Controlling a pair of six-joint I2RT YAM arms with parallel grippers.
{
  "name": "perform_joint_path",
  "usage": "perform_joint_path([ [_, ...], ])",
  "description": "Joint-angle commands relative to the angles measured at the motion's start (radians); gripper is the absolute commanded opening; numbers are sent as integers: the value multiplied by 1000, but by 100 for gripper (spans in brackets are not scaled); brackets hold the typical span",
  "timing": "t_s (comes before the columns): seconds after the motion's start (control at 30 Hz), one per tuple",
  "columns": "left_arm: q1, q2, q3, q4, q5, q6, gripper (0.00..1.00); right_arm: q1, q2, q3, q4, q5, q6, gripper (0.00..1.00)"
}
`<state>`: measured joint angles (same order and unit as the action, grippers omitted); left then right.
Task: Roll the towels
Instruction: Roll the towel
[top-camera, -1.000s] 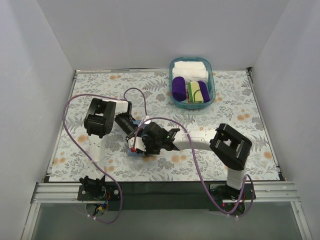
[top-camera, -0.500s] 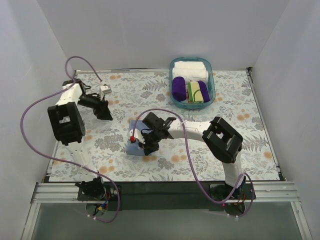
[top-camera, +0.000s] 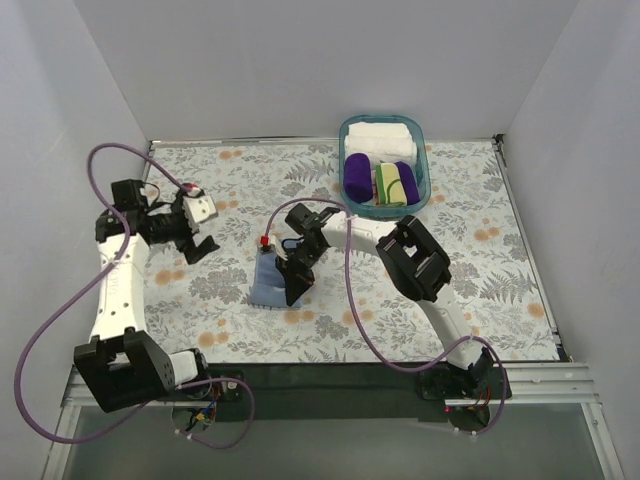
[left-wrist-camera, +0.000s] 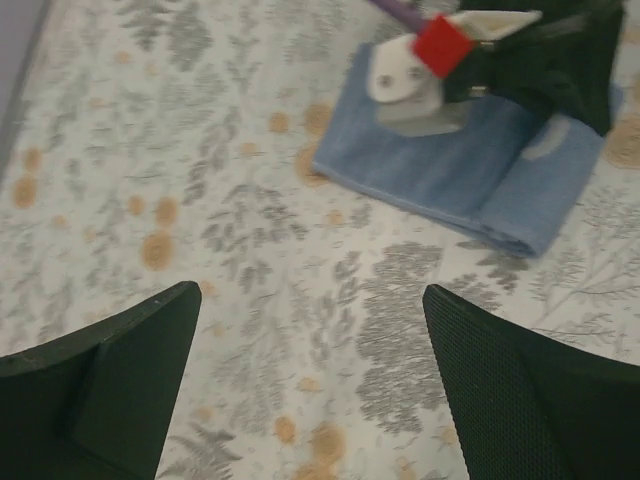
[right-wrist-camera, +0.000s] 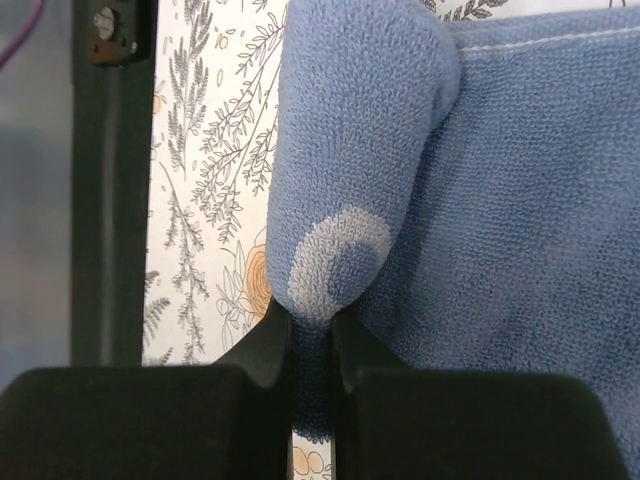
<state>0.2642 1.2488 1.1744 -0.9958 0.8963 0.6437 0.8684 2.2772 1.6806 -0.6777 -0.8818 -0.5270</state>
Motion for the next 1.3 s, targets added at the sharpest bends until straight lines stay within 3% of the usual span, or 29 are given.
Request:
perform_joint_path([
  [0.0, -133, -55, -175, -29, -49, 139, 86, -6, 123, 43, -138, 37, 16, 1],
  [0.07, -221, -136, -269, 72, -106, 113, 85, -20, 168, 79, -172, 3, 34, 1],
  [0.1, -329, -210, -348, 100, -134, 106, 84, -25, 180, 86, -181, -6, 41, 1],
  [0.17, -437, -256, -428, 176, -232, 73, 83, -38, 205, 100, -184, -23, 59, 1],
  [0.23, -615, -293, -523, 255, -360, -26, 76, -46, 228, 111, -189, -37, 71, 1],
  [0.3, -768, -295, -574, 367, -454, -73, 71, -52, 240, 128, -200, -46, 78, 1],
  [0.4, -880, -272, -628, 482, -579, -107, 69, -54, 252, 142, -207, -59, 91, 1],
  [0.67, -962, -175, -694, 684, -734, -111, 62, -58, 263, 160, -227, -49, 98, 1],
  [0.83, -964, -152, -713, 701, -751, -85, 61, -58, 268, 160, -232, -42, 96, 1],
  [0.97, -965, -118, -716, 645, -722, -91, 37, -60, 266, 166, -230, -43, 111, 1],
  [1.0, -964, -112, -710, 614, -711, -98, 28, -62, 265, 168, -229, -43, 122, 6],
  [1.1, -964, -91, -702, 508, -683, -125, 14, -78, 254, 172, -224, -37, 166, 21],
  [1.27, -964, -104, -717, 404, -663, -167, 0, -112, 206, 163, -209, -13, 219, 34],
])
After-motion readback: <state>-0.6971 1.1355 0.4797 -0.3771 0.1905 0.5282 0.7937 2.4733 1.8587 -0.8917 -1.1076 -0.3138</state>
